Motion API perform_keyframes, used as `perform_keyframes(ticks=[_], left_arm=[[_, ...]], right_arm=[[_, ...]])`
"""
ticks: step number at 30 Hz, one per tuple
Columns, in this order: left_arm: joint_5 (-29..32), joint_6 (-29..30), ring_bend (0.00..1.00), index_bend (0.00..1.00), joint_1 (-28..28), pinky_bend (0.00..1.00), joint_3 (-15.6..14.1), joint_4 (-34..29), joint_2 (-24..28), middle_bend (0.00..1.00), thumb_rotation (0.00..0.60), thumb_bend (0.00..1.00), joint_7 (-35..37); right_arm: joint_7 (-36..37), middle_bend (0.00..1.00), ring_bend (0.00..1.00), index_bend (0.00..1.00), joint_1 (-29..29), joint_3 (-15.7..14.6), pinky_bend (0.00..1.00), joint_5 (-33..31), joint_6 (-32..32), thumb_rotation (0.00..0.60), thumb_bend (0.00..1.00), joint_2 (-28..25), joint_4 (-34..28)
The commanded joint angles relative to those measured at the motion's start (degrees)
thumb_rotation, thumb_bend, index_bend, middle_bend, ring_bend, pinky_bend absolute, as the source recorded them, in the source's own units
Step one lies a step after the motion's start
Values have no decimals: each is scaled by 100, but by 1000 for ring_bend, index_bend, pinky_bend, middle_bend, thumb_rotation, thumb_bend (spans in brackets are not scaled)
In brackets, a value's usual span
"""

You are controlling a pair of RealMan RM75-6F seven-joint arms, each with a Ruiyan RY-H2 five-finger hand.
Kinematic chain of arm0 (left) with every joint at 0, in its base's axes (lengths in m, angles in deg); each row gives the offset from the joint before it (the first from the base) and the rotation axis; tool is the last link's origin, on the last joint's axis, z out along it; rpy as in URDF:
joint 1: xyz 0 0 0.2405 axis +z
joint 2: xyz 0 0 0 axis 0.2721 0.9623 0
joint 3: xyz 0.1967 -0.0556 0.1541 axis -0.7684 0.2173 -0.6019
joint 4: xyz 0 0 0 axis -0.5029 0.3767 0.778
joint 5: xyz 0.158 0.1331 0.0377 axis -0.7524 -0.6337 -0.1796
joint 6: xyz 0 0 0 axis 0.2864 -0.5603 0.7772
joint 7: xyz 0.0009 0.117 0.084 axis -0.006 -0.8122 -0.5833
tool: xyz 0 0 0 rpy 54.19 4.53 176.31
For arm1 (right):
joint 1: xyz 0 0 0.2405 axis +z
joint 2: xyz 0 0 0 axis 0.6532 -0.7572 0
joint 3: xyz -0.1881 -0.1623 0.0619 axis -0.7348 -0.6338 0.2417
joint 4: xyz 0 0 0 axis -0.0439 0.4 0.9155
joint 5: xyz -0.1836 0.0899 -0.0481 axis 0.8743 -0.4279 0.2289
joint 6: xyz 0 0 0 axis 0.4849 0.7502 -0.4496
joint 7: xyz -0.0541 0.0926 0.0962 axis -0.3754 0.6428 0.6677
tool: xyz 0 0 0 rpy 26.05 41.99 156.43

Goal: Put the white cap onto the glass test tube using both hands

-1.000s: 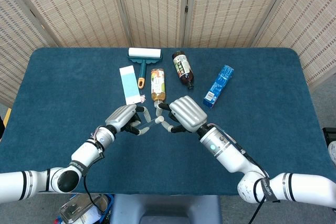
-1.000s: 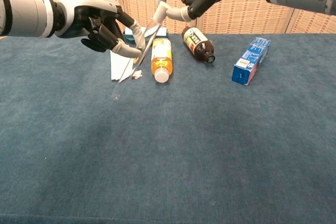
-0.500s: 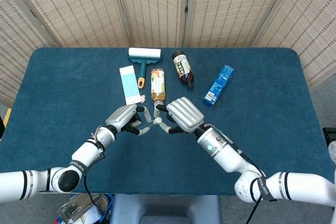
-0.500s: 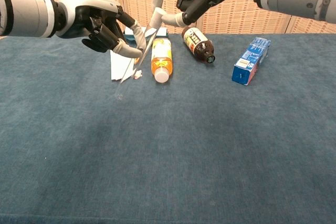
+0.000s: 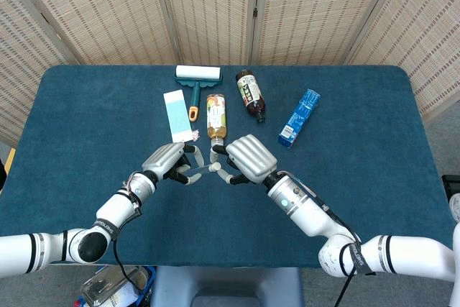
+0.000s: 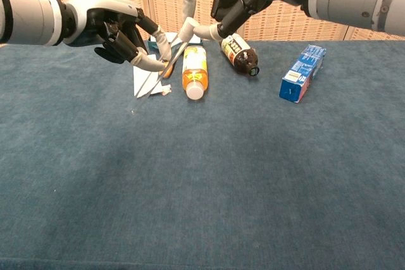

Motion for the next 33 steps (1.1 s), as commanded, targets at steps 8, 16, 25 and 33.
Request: perform_keyframes(ticks=[8, 16, 25, 33], left_arm=[[17, 11, 1000, 730, -23, 1000, -70, 89, -34, 1000, 600, 425, -65], [59, 102, 1000, 731, -68, 1000, -250, 243, -70, 1000, 600, 426, -328], [437, 1202, 1000, 732, -446, 1000, -935, 835, -774, 1000, 600, 427, -2233], [1196, 1806, 1000, 727, -814, 1000, -1015, 1476, -1807, 1000, 600, 426, -3682]], right_arm=[[-3, 1000, 1000, 274, -2, -10, 1000, -41, -30, 600, 22, 46, 63], [76, 1000, 1000, 143, -79, -34, 1000, 34, -91, 600, 0, -12, 70], [453, 1000, 1000, 137, -602, -56, 1000, 336, -528, 600, 0, -644, -158], [829, 1000, 1000, 137, -1015, -192, 1000, 524, -676, 600, 0, -1036, -75]])
